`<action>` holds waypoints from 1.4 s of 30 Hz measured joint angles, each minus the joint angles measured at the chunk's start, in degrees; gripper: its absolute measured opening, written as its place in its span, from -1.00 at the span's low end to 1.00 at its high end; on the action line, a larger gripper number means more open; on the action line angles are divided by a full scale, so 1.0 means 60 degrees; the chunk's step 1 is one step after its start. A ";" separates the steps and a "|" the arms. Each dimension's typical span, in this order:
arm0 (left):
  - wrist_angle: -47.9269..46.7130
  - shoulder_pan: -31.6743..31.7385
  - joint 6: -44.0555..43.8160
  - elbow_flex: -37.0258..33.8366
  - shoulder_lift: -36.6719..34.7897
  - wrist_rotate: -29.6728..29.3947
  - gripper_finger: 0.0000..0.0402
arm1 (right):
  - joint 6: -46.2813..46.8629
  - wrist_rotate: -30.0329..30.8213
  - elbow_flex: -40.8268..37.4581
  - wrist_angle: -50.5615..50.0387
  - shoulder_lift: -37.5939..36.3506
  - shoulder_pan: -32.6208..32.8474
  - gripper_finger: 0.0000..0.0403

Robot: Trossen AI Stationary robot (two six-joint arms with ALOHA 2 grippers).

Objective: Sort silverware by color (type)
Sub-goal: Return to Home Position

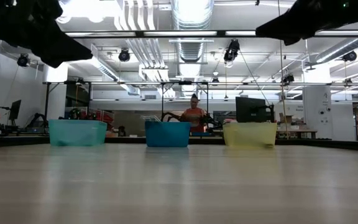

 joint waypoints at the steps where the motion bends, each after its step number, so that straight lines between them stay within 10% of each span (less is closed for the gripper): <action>1: 0.0081 0.0000 0.0003 -0.0105 -0.0145 -0.0007 -0.62 | 0.0007 0.0000 -0.0119 0.0197 -0.0139 -0.0041 -0.70; 18: 0.0404 0.0237 -0.0084 -0.1268 -0.1836 -0.0025 -0.62 | 0.0379 -0.1159 -0.2273 0.1159 -0.2369 -0.2197 -0.95; 42: 0.0670 0.0240 0.0234 -0.2407 -0.3313 0.0685 -0.62 | -0.0278 -0.0742 -0.3391 -0.1445 -0.6850 -0.2243 -0.96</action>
